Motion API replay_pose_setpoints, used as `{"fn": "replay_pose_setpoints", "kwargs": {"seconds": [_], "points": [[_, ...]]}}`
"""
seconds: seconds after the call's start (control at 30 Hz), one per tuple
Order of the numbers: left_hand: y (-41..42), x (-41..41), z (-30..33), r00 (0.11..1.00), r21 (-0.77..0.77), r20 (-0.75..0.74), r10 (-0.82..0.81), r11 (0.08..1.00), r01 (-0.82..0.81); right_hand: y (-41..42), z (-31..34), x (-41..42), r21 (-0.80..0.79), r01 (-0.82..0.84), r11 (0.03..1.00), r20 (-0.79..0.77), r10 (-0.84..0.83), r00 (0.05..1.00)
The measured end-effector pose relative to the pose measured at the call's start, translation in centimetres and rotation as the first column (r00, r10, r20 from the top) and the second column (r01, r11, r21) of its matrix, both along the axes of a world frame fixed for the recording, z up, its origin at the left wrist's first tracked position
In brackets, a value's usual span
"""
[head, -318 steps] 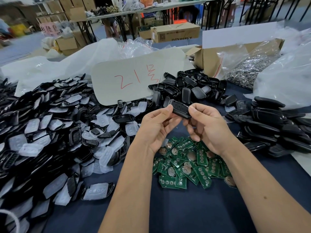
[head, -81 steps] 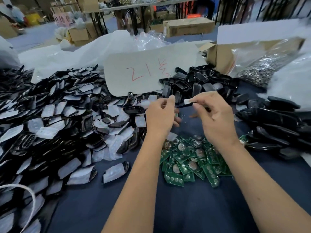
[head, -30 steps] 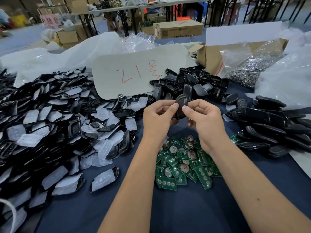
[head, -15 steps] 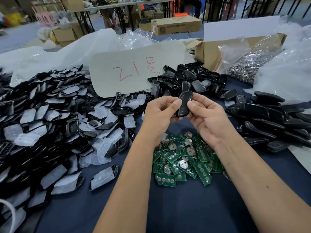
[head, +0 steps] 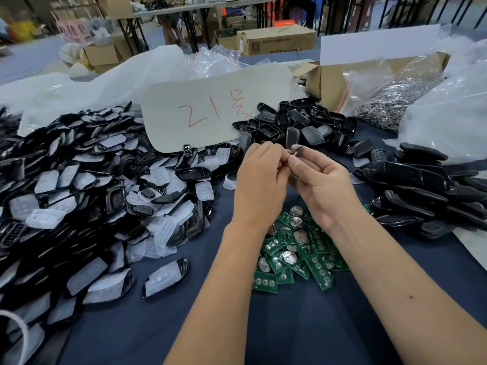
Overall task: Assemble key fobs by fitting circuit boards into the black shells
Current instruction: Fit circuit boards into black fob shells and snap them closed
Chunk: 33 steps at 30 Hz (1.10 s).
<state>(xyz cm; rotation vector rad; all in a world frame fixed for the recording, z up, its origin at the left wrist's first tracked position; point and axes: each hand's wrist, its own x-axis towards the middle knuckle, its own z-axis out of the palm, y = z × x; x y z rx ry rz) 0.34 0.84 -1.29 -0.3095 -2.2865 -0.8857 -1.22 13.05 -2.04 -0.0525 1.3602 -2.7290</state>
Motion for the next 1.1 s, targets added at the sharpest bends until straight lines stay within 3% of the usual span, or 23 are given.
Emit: {"fn": "replay_pose_setpoints", "kwargs": {"seconds": [0.13, 0.2, 0.3, 0.4, 0.5, 0.57, 0.63, 0.7, 0.77, 0.83, 0.87, 0.93, 1.1], "points": [[-1.1, 0.1, 0.0, 0.988, 0.010, 0.129, -0.080, 0.997, 0.079, 0.7, 0.0, -0.5, -0.021, 0.061, 0.998, 0.055, -0.059, 0.997], [-1.7, 0.3, -0.3, 0.980, -0.011, 0.175, 0.092, 0.996, -0.091, 1.2, 0.1, -0.9, -0.091, 0.077, 0.993, 0.082, -0.069, 0.994], [-2.8, 0.1, -0.9, 0.849, -0.258, 0.334, 0.410, 0.906, -0.336, 1.6, 0.3, -1.1, -0.180, 0.052, 0.982, 0.089, -0.036, 0.995], [-2.8, -0.1, -1.4, 0.775, -0.328, 0.439, 0.454, 0.884, -0.333, 1.7, 0.3, -1.1, -0.209, 0.019, 0.978, 0.066, -0.005, 0.998], [-2.4, -0.1, -1.2, 0.811, -0.275, 0.402, 0.425, 0.901, -0.335, 1.7, 0.3, -1.0, -0.233, -0.048, 0.971, 0.032, 0.057, 0.998], [-2.4, -0.1, -0.9, 0.862, -0.175, 0.333, 0.382, 0.923, -0.342, 1.8, 0.4, -1.0, -0.242, -0.093, 0.966, 0.012, 0.099, 0.995], [-2.3, 0.1, -0.6, 0.907, 0.048, 0.303, 0.292, 0.946, -0.320, 1.9, 0.4, -1.0, -0.240, -0.118, 0.964, 0.001, 0.122, 0.993], [-2.2, 0.1, -0.3, 0.916, 0.297, 0.346, 0.202, 0.903, -0.311, 1.9, 0.3, -1.0, -0.219, -0.126, 0.968, 0.010, 0.132, 0.991], [-2.0, 0.1, 0.1, 0.901, 0.613, 0.434, -0.005, 0.734, -0.291, 1.9, 0.2, -1.1, -0.171, -0.115, 0.979, 0.044, 0.125, 0.991], [-1.7, 0.0, 0.5, 0.864, 0.846, 0.430, -0.263, 0.450, -0.285, 1.9, 0.1, -1.1, -0.133, -0.107, 0.985, 0.066, 0.117, 0.991], [-1.6, 0.0, 0.6, 0.851, 0.891, 0.406, -0.333, 0.351, -0.287, 1.9, 0.1, -1.1, -0.127, -0.108, 0.986, 0.070, 0.118, 0.991], [-1.6, 0.0, 0.7, 0.843, 0.918, 0.377, -0.385, 0.278, -0.283, 1.9, 0.1, -1.0, -0.121, -0.118, 0.986, 0.067, 0.126, 0.990], [-1.6, -0.3, 0.2, 0.880, 0.892, 0.372, -0.296, 0.376, -0.250, 1.9, 0.2, -1.0, -0.094, -0.160, 0.983, 0.036, 0.164, 0.986]]}}
